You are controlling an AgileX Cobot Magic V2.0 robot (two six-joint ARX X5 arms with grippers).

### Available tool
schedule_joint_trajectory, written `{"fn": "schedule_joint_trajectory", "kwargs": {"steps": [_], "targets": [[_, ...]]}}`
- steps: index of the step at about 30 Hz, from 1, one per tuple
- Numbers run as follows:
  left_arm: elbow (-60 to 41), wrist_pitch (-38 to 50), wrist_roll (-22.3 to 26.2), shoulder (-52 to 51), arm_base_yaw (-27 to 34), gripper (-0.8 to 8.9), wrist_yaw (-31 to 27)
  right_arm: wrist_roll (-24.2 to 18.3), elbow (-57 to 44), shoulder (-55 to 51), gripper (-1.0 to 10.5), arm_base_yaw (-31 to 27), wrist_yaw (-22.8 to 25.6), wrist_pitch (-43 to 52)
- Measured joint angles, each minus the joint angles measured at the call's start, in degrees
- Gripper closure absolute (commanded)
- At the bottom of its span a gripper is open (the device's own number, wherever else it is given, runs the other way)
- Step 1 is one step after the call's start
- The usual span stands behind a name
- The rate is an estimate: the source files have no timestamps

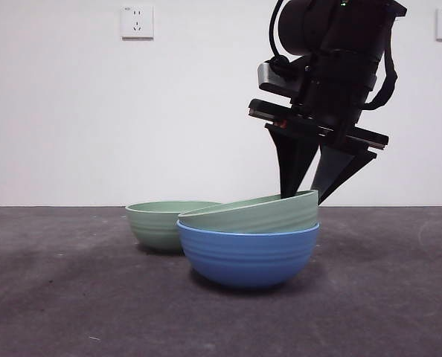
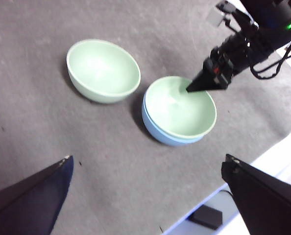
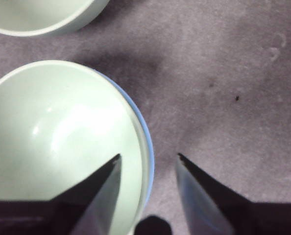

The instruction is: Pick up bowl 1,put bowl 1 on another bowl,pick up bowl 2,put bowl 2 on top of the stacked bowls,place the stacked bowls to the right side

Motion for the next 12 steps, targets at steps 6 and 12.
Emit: {"fn": "schedule_joint_trajectory", "kwargs": {"steps": [6,12], "targets": [[0.0,3.72,-2.25,2.64,0.0,1.81,-0.04,-0.04,0.0,-0.04,7.2,0.9,0.02,-0.07],[0.0,11.82,-5.44,12.61,-1.49,1.82,-1.18,-0.22,-0.13,-6.51,7.2,0.9,1.05,-1.36]]}}
